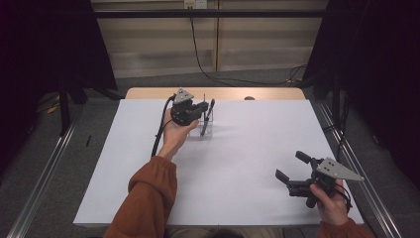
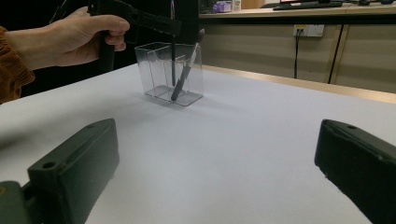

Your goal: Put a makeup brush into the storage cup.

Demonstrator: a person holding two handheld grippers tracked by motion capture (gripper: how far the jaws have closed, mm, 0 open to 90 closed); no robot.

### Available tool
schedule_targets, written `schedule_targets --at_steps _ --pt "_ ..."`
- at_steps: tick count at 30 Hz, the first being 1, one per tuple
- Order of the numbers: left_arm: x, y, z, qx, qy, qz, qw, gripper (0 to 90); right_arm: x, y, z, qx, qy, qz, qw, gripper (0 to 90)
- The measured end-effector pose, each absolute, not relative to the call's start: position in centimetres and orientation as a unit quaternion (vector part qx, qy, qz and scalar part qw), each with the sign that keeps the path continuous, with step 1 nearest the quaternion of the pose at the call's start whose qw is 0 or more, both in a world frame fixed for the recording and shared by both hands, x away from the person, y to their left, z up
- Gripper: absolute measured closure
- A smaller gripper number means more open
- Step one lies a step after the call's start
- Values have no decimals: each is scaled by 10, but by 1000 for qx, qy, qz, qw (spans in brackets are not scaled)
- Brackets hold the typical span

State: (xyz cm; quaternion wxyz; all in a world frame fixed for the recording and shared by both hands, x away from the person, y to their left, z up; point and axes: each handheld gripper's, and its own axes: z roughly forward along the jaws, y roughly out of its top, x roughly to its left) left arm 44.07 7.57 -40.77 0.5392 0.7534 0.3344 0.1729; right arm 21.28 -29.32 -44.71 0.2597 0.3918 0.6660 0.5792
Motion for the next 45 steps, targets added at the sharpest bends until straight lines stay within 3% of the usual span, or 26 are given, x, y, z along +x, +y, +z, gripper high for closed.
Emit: schedule_targets --at_steps 5,14,22,32,39,45 --pt "442 77 -409 750 338 173 541 771 213 -293 -447 391 666 579 261 0" --pt "441 83 -405 739 347 192 545 523 213 -293 -447 391 666 579 262 0" --pt "437 87 -401 733 346 196 552 380 213 -293 -447 390 666 580 262 0" --pt "430 93 -397 732 347 196 553 93 213 -293 -447 390 666 580 263 0" --pt "428 101 -392 731 342 193 558 32 214 -294 -448 391 667 577 264 0" --pt "423 110 -386 729 336 195 564 33 216 -293 -449 392 667 577 261 0"
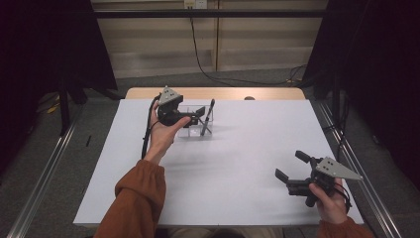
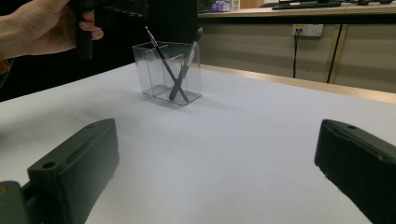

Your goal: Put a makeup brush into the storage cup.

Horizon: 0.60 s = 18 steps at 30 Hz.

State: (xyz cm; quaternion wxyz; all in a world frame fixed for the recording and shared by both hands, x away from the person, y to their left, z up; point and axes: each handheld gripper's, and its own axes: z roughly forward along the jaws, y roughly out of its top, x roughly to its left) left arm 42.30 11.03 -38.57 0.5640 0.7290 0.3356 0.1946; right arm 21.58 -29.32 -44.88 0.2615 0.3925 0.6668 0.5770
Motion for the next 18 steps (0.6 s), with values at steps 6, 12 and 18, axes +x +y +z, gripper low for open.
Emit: schedule_targets --at_steps 6,12,18 --pt "417 122 -383 722 335 197 573 30 216 -293 -449 392 667 577 263 0" --pt "411 131 -384 721 346 200 567 26 217 -292 -448 394 665 578 263 0" --pt "404 136 -383 725 345 207 560 27 216 -292 -448 392 667 576 265 0"
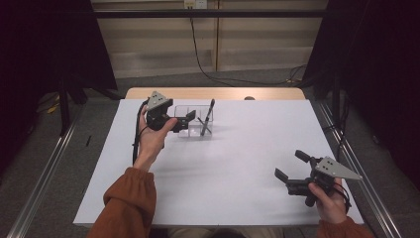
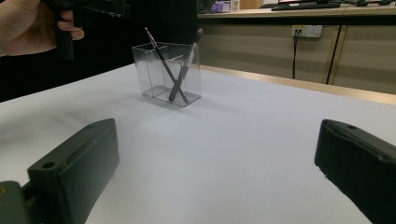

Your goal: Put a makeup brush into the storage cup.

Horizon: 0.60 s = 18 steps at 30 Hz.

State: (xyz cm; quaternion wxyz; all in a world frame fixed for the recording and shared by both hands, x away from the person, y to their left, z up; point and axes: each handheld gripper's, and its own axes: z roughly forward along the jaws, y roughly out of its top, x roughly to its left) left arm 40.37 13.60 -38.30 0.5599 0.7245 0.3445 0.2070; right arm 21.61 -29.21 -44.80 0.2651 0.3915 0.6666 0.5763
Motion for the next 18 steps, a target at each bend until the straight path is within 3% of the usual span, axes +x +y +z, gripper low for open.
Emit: schedule_targets --at_steps 18 --pt "372 155 -384 713 347 218 569 32 214 -291 -447 391 666 577 267 0"
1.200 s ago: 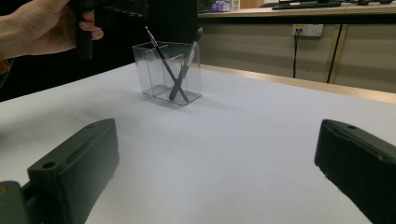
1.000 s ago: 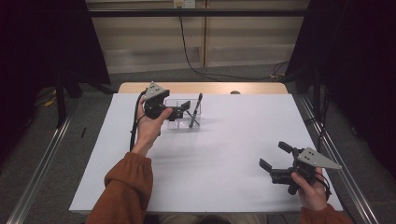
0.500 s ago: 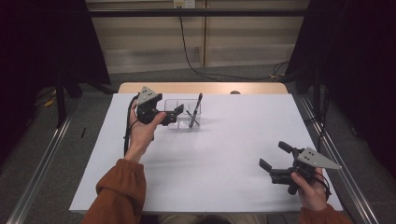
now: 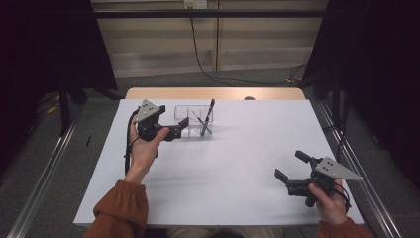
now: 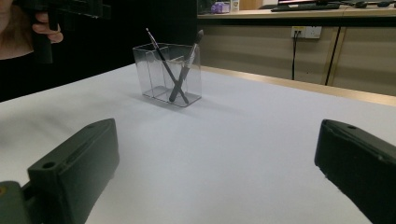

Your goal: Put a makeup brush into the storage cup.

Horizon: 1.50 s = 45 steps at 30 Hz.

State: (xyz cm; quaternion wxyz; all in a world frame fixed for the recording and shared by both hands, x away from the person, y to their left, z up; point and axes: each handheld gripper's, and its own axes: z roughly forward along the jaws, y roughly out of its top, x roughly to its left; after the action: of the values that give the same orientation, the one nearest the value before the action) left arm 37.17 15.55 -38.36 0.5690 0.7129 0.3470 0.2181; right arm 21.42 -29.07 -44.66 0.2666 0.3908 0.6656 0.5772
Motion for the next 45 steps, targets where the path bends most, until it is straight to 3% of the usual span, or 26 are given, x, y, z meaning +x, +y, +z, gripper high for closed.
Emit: schedule_targets --at_steps 45 --pt "289 225 -405 706 346 241 569 45 214 -290 -446 390 666 576 269 0"
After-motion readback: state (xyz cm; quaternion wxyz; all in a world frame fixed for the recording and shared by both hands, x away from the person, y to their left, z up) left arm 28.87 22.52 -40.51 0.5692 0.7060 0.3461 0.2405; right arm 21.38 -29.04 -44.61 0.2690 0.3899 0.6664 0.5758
